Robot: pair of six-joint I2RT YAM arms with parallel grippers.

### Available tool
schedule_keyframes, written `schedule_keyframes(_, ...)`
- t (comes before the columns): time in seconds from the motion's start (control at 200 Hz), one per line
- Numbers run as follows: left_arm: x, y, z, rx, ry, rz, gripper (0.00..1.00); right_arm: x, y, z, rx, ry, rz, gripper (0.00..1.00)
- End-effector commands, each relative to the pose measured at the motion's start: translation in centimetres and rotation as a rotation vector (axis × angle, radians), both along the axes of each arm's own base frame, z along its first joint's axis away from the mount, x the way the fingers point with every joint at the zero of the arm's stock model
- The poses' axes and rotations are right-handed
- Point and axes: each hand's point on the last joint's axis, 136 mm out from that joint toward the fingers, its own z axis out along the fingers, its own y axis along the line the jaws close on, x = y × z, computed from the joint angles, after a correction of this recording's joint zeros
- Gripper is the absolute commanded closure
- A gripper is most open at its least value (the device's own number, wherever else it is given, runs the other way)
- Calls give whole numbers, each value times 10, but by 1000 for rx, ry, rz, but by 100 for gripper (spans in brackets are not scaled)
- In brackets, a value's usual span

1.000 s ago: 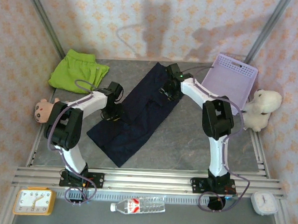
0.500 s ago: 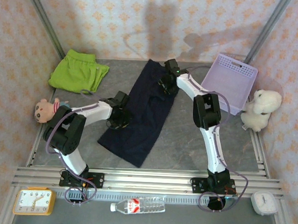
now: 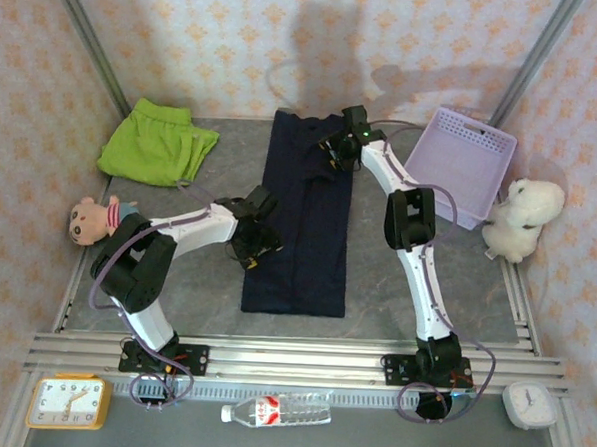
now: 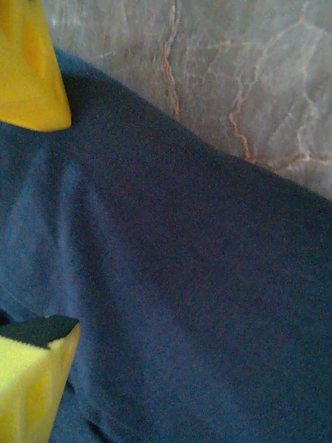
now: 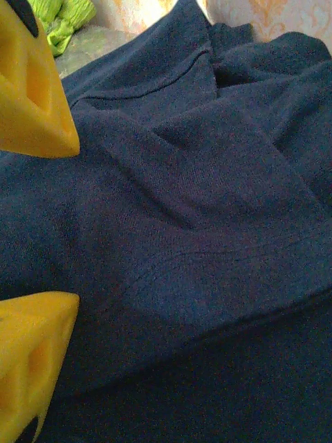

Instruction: Fold and stack the mixed laundry pile

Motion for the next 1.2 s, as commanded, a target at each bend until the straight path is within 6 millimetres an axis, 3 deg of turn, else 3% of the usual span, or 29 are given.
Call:
schedule_keyframes(0.0, 1, 9, 33, 43, -47, -65, 21, -11, -12, 72, -90, -110, 79, 43)
schedule_keyframes(0.115, -1, 10, 49, 55, -69, -138, 18, -46, -35, 106, -269, -138, 111, 38)
schedule_keyframes(0.215, -7, 12, 55, 42, -87, -165, 17, -83, -52, 122, -317, -138, 120, 32)
schedule_keyframes(0.425, -31, 23, 52, 39, -65, -199, 17, -169, -71, 134, -371, -110, 166, 26)
schedule_keyframes(0.505, -44, 26, 46, 23, -46, -192, 18, -214, -80, 124, -386, -60, 177, 26)
schedule_keyframes(0.66, -76, 41, 30, 37, 25, -156, 22, -289, -74, 104, -338, 2, 249, 26)
schedule_keyframes(0.881, -121, 42, 15, -19, 119, -131, 47, -383, -54, 57, -301, 125, 418, 29)
schedule_keyframes(1.041, -145, 55, 6, 82, 151, -167, 55, -425, -38, 25, -312, 164, 499, 34)
schedule_keyframes(1.196, -154, 56, -7, 74, 131, -114, 57, -441, -21, 6, -306, 184, 547, 43)
